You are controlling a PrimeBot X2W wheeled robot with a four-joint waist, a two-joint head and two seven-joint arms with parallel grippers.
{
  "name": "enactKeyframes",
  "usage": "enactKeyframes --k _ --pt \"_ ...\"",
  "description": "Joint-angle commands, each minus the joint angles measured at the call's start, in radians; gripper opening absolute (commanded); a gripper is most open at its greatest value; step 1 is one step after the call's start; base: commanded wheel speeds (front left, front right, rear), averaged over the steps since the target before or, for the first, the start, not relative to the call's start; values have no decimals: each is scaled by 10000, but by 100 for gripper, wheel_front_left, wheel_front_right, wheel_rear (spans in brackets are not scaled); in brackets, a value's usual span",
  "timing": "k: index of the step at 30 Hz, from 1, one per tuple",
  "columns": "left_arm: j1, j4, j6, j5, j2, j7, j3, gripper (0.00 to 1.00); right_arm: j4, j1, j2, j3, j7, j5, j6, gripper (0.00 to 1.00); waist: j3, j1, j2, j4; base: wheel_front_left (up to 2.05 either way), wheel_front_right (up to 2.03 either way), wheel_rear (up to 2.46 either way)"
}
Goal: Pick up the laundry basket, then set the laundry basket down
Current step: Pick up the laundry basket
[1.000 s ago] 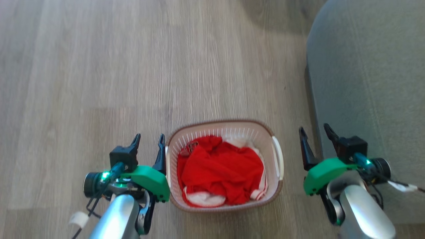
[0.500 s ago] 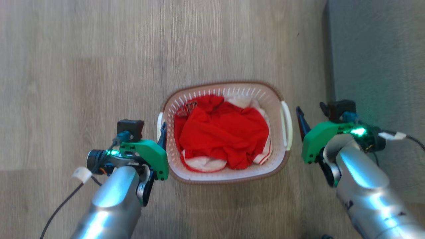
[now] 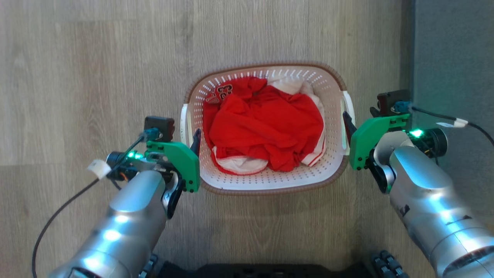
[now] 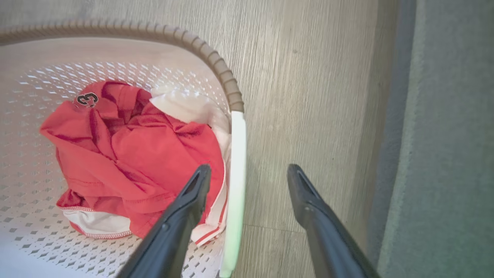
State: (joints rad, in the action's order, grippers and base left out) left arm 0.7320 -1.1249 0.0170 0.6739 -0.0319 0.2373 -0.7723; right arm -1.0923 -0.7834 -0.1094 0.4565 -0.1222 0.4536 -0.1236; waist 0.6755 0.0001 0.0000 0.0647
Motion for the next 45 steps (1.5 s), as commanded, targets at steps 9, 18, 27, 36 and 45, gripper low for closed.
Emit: enactKeyframes --k 9,18,27,36,45 --pt "649 -406 212 958 -183 -748 -928 100 -317 -166 200 777 448 1028 -71 100 637 -1 0 -211 0 0 0" --pt "1234 -569 69 1531 -183 -1364 -1549 100 -407 -650 159 1297 708 1650 -71 100 1250 -1 0 -231 0 0 0" --pt "1864 -644 35 1994 -183 -1731 -2257 100 -826 -1284 187 1657 943 2259 -71 100 1823 -1 0 -233 0 0 0" --pt "2156 -547 -37 2535 -183 -2080 -2722 100 -1266 -1589 279 1960 897 2478 -71 100 2064 -1 0 -143 0 0 0" --pt "2291 -424 -164 3073 -183 -2190 -3196 100 -1449 -1721 242 2265 815 2645 -71 100 2151 -1 0 -94 0 0 0"
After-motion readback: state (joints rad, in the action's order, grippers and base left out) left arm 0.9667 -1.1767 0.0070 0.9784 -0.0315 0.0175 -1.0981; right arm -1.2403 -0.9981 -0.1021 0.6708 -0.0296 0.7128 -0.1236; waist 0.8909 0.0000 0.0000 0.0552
